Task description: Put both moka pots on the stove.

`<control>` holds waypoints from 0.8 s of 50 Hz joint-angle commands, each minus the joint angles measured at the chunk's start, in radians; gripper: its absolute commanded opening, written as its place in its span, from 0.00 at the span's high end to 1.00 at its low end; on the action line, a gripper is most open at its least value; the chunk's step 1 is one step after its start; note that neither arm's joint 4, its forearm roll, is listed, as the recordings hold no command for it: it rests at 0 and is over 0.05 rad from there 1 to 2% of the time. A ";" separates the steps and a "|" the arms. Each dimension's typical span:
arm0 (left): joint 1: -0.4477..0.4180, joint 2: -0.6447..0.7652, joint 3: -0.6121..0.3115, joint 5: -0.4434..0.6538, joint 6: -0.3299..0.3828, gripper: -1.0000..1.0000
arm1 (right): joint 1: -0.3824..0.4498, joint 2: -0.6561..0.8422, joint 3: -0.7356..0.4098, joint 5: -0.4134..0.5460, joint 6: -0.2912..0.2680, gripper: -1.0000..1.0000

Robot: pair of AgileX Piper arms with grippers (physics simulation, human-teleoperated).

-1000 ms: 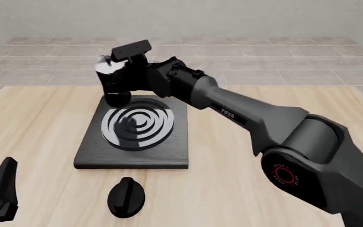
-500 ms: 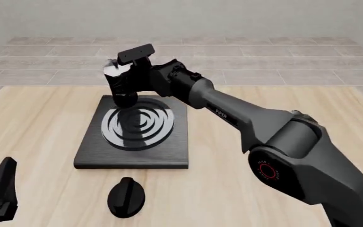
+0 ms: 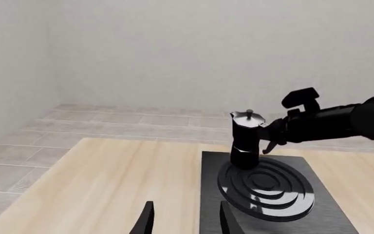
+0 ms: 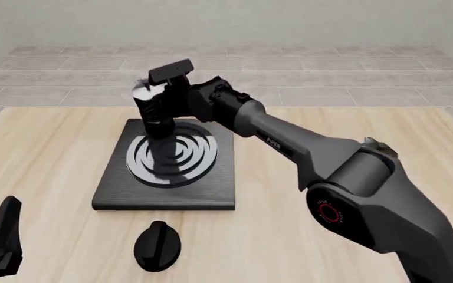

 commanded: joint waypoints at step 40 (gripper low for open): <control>-0.002 0.000 -0.003 0.004 -0.001 0.00 | -0.014 0.035 -0.027 0.013 0.040 1.00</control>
